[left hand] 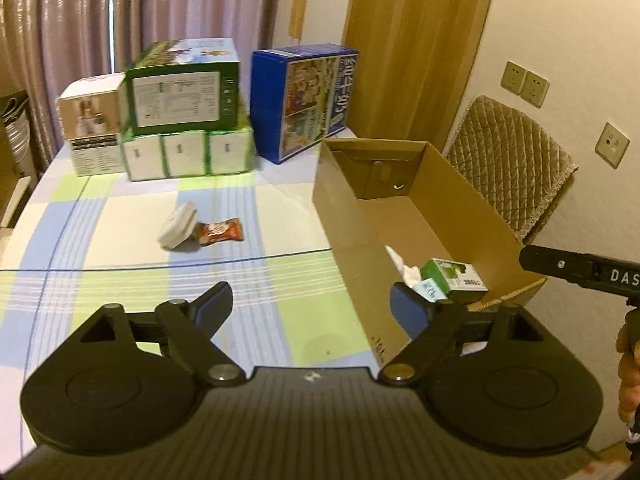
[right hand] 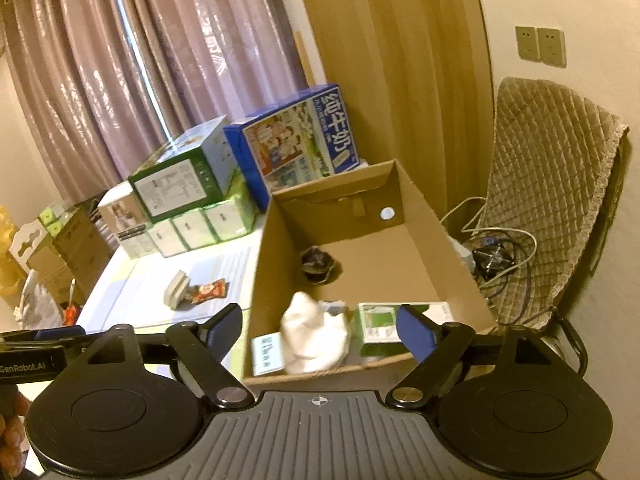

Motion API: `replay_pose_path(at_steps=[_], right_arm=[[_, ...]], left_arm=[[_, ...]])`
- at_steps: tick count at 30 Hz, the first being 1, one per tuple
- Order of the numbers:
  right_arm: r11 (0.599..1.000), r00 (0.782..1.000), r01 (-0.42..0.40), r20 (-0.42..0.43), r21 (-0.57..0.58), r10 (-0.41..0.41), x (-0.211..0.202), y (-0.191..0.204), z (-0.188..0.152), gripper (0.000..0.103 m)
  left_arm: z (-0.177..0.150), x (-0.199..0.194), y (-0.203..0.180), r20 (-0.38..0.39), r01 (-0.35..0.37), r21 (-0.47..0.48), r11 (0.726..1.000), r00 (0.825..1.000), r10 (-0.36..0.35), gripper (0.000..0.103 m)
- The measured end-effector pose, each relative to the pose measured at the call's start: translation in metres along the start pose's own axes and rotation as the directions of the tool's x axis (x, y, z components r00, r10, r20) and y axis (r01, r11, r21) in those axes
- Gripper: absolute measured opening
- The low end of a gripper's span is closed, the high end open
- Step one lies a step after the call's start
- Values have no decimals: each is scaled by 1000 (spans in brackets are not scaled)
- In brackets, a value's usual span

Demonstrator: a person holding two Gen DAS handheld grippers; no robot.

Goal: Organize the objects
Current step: 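Withdraw both tools from cardboard box back over the table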

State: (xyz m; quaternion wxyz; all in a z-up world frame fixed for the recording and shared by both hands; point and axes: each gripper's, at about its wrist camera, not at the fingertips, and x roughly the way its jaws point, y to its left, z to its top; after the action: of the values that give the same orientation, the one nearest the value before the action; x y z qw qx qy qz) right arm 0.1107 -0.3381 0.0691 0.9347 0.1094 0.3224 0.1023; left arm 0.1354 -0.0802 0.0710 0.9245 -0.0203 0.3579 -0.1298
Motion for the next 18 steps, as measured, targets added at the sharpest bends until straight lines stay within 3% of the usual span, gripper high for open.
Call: replay_pose_path(at_steps=[5, 12, 18], right_arm=[[999, 999, -30, 13, -15, 30, -10, 22, -2, 92], [997, 997, -66, 23, -50, 67, -20, 51, -6, 101], [994, 996, -87, 13, -70, 88, -20, 68, -11, 101]], left_arm=[[-4, -19, 14, 15, -35, 8, 999, 999, 35, 96], [-7, -41, 33, 42, -83, -1, 997, 996, 83, 101], [-12, -57, 48, 52, -117, -13, 993, 992, 118, 102]])
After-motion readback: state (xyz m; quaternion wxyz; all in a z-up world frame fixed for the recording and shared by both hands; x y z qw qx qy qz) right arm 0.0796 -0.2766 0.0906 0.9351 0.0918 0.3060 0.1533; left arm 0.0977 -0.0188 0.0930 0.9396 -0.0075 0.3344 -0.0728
